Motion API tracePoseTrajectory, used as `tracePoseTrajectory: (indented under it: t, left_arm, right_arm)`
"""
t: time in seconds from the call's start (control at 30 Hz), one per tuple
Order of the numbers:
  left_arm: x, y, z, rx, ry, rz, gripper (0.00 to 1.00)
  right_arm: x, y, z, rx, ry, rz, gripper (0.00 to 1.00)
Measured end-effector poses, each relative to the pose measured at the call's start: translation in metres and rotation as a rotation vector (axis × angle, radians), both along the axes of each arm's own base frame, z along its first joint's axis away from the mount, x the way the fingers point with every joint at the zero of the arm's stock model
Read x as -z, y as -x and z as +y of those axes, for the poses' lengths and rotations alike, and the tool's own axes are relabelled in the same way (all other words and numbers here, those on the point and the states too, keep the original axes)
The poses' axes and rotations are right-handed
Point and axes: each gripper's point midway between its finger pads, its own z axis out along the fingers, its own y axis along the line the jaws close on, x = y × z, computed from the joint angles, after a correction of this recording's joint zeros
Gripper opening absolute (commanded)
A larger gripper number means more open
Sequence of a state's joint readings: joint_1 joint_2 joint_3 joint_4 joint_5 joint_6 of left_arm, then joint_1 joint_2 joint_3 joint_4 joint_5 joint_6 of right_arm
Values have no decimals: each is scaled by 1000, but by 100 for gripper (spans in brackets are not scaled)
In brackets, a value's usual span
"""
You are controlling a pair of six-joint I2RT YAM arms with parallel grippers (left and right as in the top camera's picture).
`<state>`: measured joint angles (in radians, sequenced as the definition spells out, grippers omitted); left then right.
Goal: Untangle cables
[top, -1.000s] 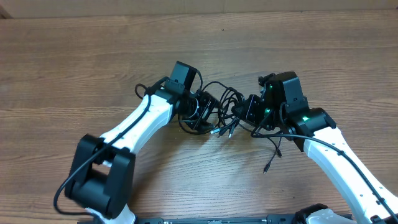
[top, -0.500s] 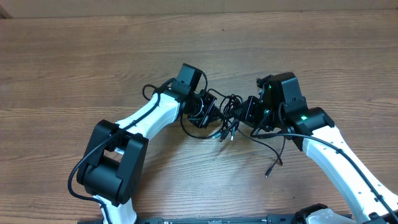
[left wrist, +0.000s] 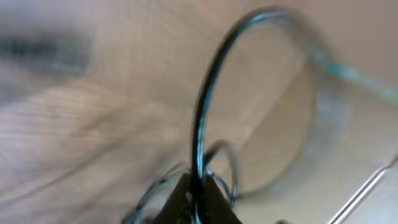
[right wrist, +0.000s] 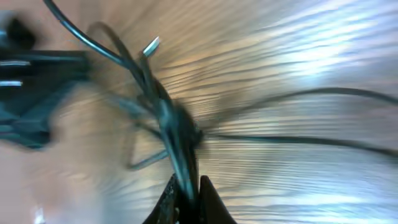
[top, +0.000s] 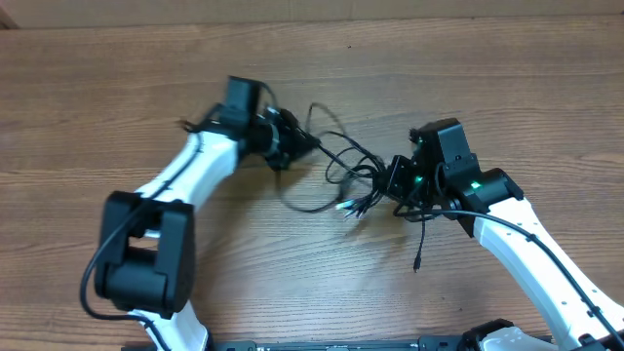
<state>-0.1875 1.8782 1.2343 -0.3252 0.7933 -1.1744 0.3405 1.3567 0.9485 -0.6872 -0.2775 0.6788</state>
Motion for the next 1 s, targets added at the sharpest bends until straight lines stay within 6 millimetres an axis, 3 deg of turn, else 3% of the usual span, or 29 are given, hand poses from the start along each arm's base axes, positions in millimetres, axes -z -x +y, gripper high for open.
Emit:
tracePoseTrajectory:
  t: [0.17,0.3,0.47,0.67,0.77,0.83,0.93,1.0]
  left_arm:
    - [-31,-33,48,-82,47,-130,4]
    - [-67,-45,42,-30,156,-274,4]
    - [-131,-55,35,62,311,-522,4]
    - [-205,-56,53,117,381,-878,4]
    - [-231,-53,69,109,385,-1003,4]
    - [-239,-52,78,97,378,-1045,16]
    - [-238,-53,87,98,338,-1080,48]
    - [-228,-54,88,114,316,-1057,79]
  right_arm:
    - [5,-4,-14,46,76,-14,4]
    - [7,-9,-25,81,135,-32,4]
    - [8,-12,-32,101,168,-45,4]
    - [11,-7,-35,102,183,-22,4]
    - [12,-5,-35,98,184,-13,4]
    - [12,-3,-32,90,170,-7,4]
    - [10,-1,-24,68,128,6,4]
    - [7,0,-16,46,78,11,4]
